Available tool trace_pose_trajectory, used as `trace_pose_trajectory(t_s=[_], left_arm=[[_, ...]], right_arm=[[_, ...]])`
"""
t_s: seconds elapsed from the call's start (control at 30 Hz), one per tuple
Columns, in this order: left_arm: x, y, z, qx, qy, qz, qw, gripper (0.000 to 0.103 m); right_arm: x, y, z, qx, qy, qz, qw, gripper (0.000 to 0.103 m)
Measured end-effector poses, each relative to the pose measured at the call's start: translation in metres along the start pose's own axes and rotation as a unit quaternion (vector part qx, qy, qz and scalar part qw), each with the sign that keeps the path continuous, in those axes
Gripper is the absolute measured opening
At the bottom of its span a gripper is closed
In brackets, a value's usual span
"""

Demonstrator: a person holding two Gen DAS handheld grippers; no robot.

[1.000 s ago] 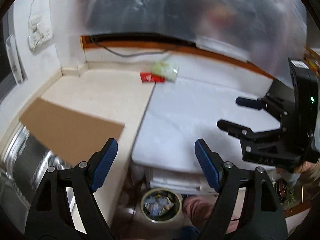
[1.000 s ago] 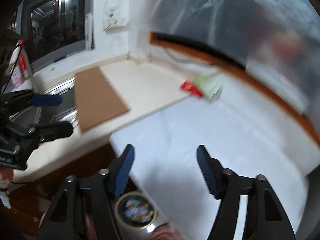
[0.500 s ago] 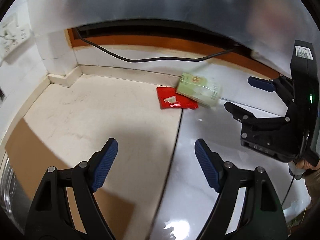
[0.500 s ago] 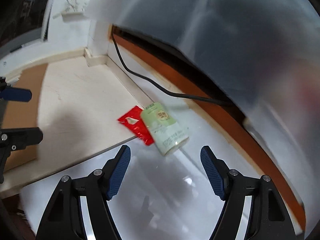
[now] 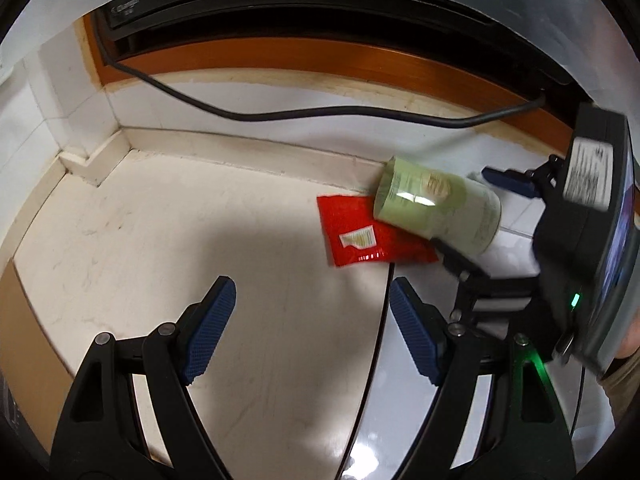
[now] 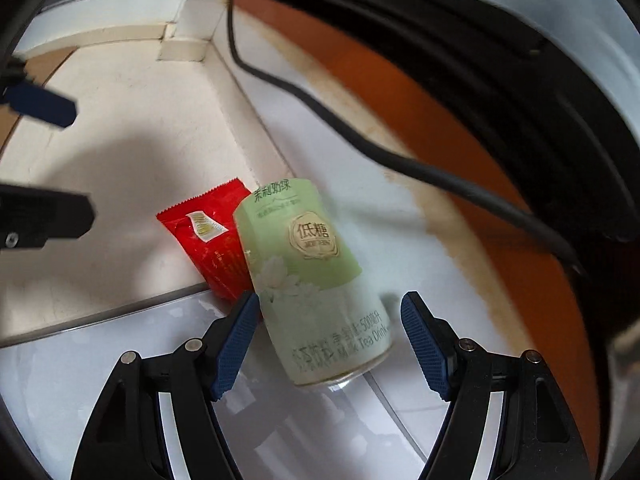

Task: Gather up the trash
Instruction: 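Grasp the green milk tea can with the right gripper while the left gripper grasps the red packet, then carry the milk tea can and red packet down over the bin with both grippers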

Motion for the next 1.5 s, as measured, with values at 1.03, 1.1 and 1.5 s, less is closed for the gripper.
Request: trace_pose_trajectory(t_s=[1.03,1.1,1.5], left_arm=[[0.036,0.091,0.021,-0.047,-0.024,-0.049,0.9974,0.077],[0.037,0.095,0.021,-0.041,-0.024,-0.046,0.9978,0.077],[0.038,0.088,0.011,-0.013,-0.022,-0.047,0.9985,0.011]], right_arm=[[0.089,-0.053,-0.048,-0.009,0.220,0.144,0.965,0.059],[0.091,-0.056,-0.054,-0.005,0.225,0.144,0.964,0.058],[0.088,-0.068,-0.051,-0.006,0.219,0.137,0.966,0.056]])
Point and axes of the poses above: each gripper's, at about its wrist camera, not at the fingertips, and y roughly the way its jaws point, x to its right, z to its top, the point moved 6 cm from there along y, roughly the way its jaws point, and after that the axes turned 6 degrees about -x, right-handed, at the moved point
